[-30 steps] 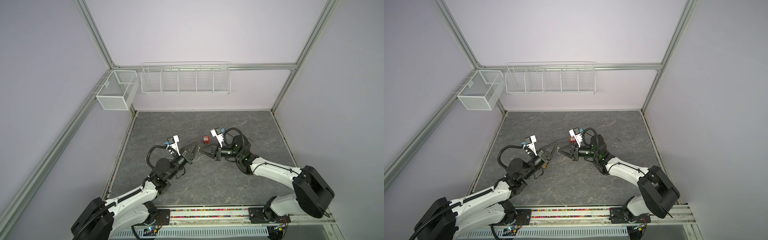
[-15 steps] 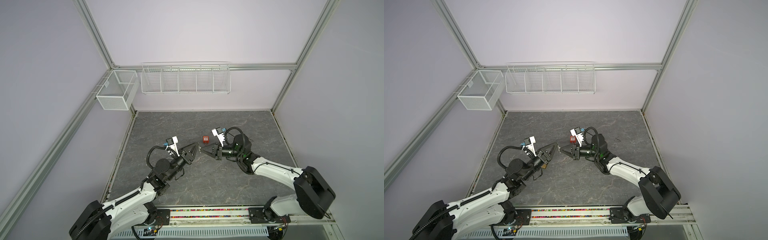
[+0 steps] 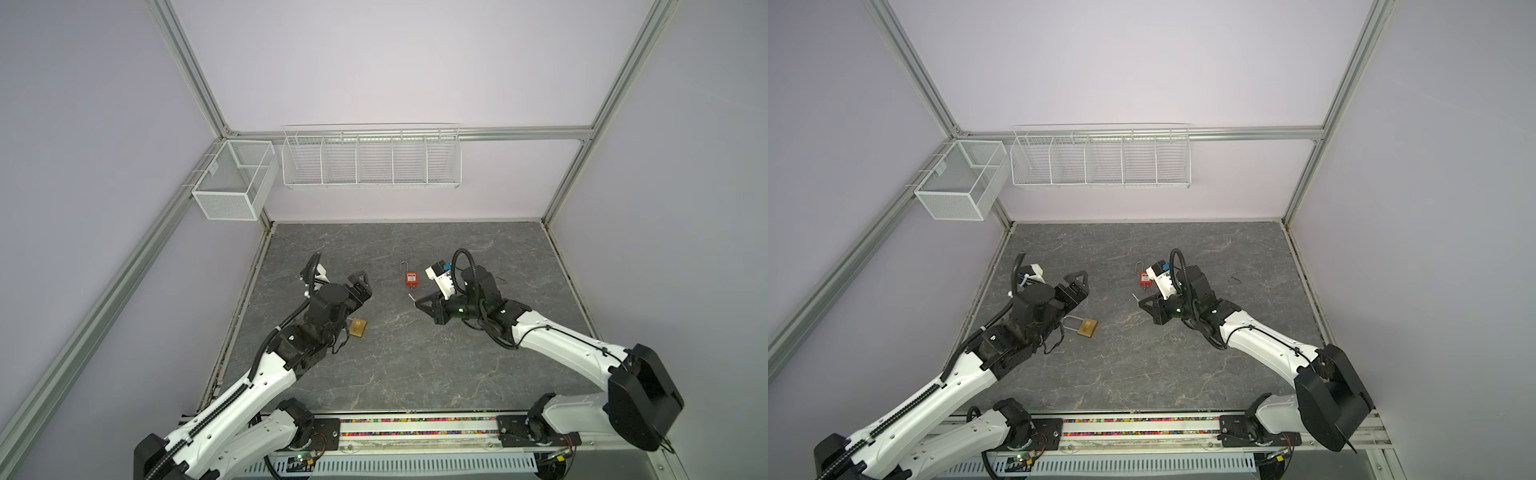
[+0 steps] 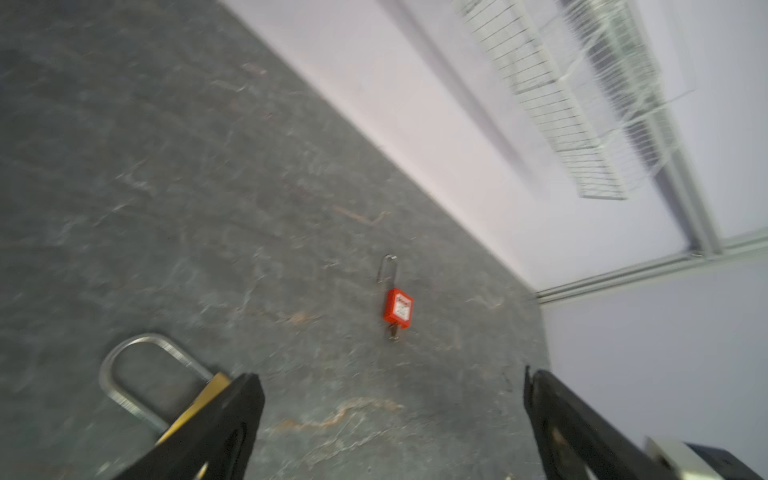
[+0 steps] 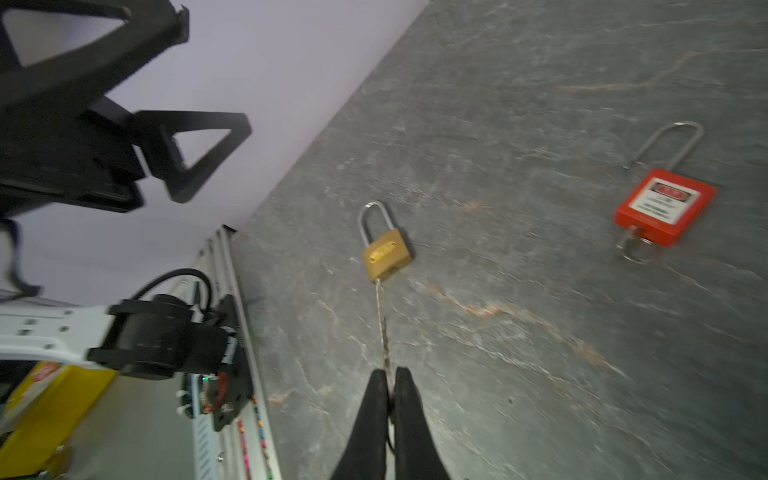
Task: Unlock with the key
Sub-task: 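Lower the left gripper toward the brass padlock while the right gripper holds the key, then close the left gripper on the brass padlock body and lift it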
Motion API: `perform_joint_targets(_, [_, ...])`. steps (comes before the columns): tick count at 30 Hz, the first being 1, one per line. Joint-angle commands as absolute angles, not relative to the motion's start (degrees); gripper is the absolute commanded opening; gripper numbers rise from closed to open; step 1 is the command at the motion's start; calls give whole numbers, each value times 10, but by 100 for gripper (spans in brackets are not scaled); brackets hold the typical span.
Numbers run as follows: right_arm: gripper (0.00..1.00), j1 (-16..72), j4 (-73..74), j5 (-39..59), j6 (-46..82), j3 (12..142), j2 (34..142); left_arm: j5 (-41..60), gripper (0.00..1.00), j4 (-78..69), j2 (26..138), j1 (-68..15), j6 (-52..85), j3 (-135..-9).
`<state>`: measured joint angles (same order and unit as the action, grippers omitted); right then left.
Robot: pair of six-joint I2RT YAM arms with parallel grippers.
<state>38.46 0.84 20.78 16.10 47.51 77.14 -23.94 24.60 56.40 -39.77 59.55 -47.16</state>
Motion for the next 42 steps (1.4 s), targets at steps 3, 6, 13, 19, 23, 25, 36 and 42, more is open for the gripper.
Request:
perform_joint_targets(3, [7,425,-41,52,58,451,730,-233,95,508,638,-396,805,-495])
perform_joint_targets(6, [7,440,-6,29,45,416,696,-193,89,446,653,-391,864,-450])
perform_joint_targets(13, [7,439,70,27,40,331,613,-114,87,459,743,-351,943,-462])
perform_joint_targets(19, [7,434,67,35,40,330,610,-69,85,435,835,-320,924,-521])
perform_joint_targets(23, [7,433,63,35,40,331,609,-48,84,496,913,-306,912,-591])
perform_joint_targets(25, [7,431,65,35,41,328,607,-42,84,520,951,-301,896,-625])
perform_joint_targets(36, [7,415,65,43,45,326,611,-31,77,592,1042,-299,899,-707])
perform_joint_targets(42, [7,409,69,51,49,326,616,-30,74,556,1039,-299,920,-674])
